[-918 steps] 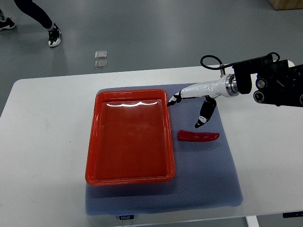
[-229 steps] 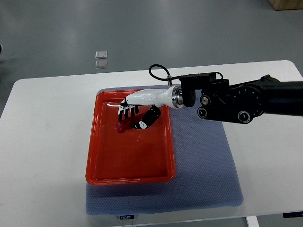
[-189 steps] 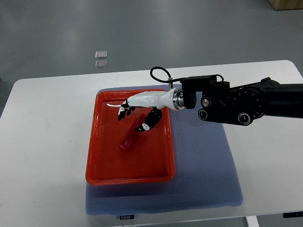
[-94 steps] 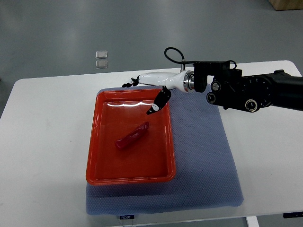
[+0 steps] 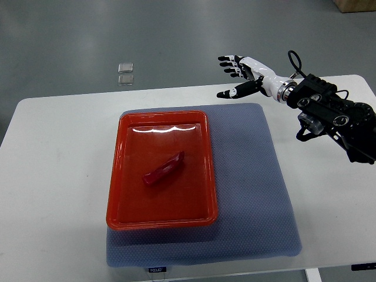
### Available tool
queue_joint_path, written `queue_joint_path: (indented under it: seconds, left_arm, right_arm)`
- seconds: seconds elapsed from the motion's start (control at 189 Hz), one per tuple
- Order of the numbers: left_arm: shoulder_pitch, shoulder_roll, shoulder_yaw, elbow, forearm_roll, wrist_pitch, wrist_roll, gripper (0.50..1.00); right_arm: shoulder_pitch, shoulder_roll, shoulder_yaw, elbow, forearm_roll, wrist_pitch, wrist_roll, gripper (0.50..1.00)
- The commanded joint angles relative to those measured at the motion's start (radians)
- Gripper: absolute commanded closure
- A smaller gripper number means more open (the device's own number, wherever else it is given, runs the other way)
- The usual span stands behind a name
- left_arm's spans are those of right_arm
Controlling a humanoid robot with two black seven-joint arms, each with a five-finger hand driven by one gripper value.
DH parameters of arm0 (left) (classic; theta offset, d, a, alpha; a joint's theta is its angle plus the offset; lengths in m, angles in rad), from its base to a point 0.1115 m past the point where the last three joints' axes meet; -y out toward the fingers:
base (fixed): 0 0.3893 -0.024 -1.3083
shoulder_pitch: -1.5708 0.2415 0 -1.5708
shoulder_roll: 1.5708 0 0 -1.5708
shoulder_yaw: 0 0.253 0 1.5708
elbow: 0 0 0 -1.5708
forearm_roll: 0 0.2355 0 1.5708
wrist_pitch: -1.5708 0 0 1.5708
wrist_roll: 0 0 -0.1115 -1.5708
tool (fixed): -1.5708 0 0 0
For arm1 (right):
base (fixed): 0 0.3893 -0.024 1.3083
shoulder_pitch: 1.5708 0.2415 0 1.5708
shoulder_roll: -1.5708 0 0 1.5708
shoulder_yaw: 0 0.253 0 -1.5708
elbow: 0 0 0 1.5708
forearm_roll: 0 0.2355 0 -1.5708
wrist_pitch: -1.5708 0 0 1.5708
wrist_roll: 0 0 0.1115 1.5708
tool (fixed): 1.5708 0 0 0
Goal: Place red pepper on red tray
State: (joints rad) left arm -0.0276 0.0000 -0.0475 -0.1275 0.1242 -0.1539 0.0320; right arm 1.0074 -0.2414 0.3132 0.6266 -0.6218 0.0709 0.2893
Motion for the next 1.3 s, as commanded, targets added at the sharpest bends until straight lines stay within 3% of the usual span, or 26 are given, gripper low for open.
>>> queue_joint_path:
  seconds: [0.0,0.296,0.487,0.693,1.058,1.296]
  left_arm:
    - [0.000,0.000,0.000,0.000,0.000,0.001,0.000,0.500]
    - [0.000,0.000,0.000,0.000,0.000,0.001,0.000,0.500]
    - [0.000,0.000,0.000,0.000,0.000,-0.001,0.000,0.500]
    - [0.000,0.000,0.000,0.000,0.000,-0.001,0.000,0.500]
    - [0.002,0.000,0.000,0.000,0.000,-0.001,0.000,0.500]
    - [0.006,0.000,0.000,0.000,0.000,-0.001,0.000,0.500]
  right_arm:
    - [-0.033,0.007,0.087,-0.002,0.054,-0.005,-0.007,0.589]
    - [-0.046,0.030,0.167,-0.007,0.468,-0.063,-0.007,0.587]
    - [-0.062,0.044,0.167,-0.008,0.757,-0.167,-0.009,0.587]
    - [-0.078,0.044,0.198,-0.010,0.982,-0.171,-0.007,0.587]
    - [-0.122,0.071,0.293,-0.010,0.999,-0.167,0.010,0.587]
    - [-0.184,0.106,0.319,-0.010,1.002,-0.166,0.076,0.587]
